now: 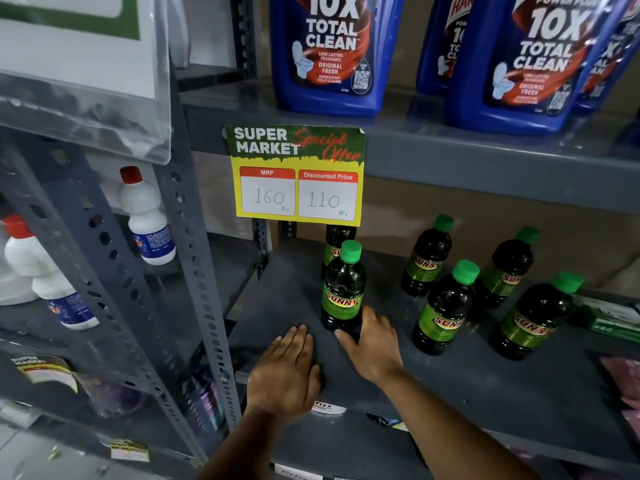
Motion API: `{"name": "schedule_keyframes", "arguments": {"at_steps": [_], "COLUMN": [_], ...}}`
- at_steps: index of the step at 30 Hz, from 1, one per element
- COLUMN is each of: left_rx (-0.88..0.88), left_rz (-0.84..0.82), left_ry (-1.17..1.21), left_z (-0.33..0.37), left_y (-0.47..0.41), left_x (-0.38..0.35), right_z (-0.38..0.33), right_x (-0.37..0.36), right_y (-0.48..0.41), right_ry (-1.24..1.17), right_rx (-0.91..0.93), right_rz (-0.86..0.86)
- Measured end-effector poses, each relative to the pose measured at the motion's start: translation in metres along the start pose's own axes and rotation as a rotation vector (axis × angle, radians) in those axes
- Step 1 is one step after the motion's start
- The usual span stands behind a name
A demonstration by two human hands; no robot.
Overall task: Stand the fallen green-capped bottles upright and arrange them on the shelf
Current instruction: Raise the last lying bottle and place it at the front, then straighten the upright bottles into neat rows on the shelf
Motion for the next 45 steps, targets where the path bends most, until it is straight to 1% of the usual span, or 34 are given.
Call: {"name": "schedule_keyframes", "arguments": {"at_steps": [4,6,10,12,14,15,18,20,22,25,28,32,36,41,45], "left_rx": [0.004,0.009,0.017,0.033,0.036,0.036,0.046,0.037,0.035,0.04,0.052,0.065,0.043,0.067,0.064], "left_rz": [-0.019,-0.028,-0.047,-0.055,-0.05,-0.055,-0.051,-0.032,-0.029,-0.03,-0.027,-0.054,-0.06,-0.052,-0.058], "left_ry": [-0.007,-0.005,-0.029,-0.041,-0.054,-0.06,-0.071,-0.089,-0.094,-0.096,-0.105,-0.119,-0.141,-0.132,-0.126], "left_z": [0.001,0.002,0.001,-0.001,0.001,0.001,-0.002,-0.001,0.0,0.002,0.005,0.004,0.0,-0.002,0.002], "left_y": [0.001,0.001,0.001,0.0,-0.001,0.0,0.0,-0.002,-0.001,-0.001,-0.001,-0.001,-0.002,-0.004,-0.004], "left_x": [0.003,0.005,0.005,0.005,0.003,0.0,-0.003,-0.004,-0.003,-0.003,-0.002,-0.002,-0.007,-0.004,-0.006], "right_z": [0.003,0.002,0.011,0.024,0.055,0.074,0.141,0.175,0.184,0.186,0.183,0.178,0.19,0.184,0.185], "right_x": [-0.004,-0.003,0.013,0.027,0.045,0.057,0.094,0.121,0.141,0.151,0.154,0.158,0.159,0.16,0.151], "right_y": [-0.002,0.001,0.037,0.075,0.112,0.125,0.125,0.11,0.091,0.065,0.046,0.035,0.031,0.043,0.072], "right_ry": [0.049,-0.021,-0.23,-0.258,-0.244,-0.26,-0.345,-0.317,-0.356,-0.429,-0.439,-0.438,-0.382,-0.368,-0.375], "right_rx": [0.025,0.043,0.087,0.14,0.147,0.077,-0.306,-0.448,-0.511,-0.491,-0.466,-0.538,-0.559,-0.518,-0.493], "right_rz": [-0.053,-0.044,0.082,0.172,0.323,0.401,0.505,0.49,0.449,0.392,0.386,0.446,0.396,0.402,0.426]}}
Point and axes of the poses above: each hand's wrist, its own y-axis away from the middle knuckle, its own x-axis out of the back of the hand, z = x × y, the point moved 2 cm from there along -y, towards the middle knuckle, and after that the axes turned 2 degrees about y, right-handed, at the moved point
